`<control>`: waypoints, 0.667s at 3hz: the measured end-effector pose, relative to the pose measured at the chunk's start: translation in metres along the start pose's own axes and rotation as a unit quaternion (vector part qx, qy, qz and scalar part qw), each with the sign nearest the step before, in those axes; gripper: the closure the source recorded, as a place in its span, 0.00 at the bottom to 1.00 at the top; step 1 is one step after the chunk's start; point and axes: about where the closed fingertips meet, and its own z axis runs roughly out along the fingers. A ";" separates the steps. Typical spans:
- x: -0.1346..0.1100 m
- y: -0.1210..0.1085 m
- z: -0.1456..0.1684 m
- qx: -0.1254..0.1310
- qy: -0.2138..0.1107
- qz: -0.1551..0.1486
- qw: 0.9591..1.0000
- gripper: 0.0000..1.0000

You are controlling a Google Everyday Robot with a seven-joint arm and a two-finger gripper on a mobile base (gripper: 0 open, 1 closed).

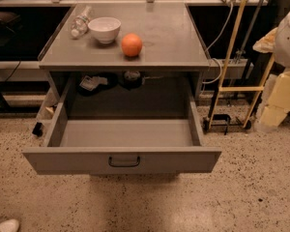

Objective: Close top drawer

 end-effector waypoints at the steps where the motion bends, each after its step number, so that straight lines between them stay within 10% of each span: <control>1: 0.000 0.000 0.000 0.000 0.000 0.000 1.000 0.00; 2: -0.007 0.003 0.014 -0.011 -0.006 -0.018 1.000 0.00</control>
Offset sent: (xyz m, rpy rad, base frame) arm 0.0063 0.0188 -0.0339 0.0137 0.0519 0.0974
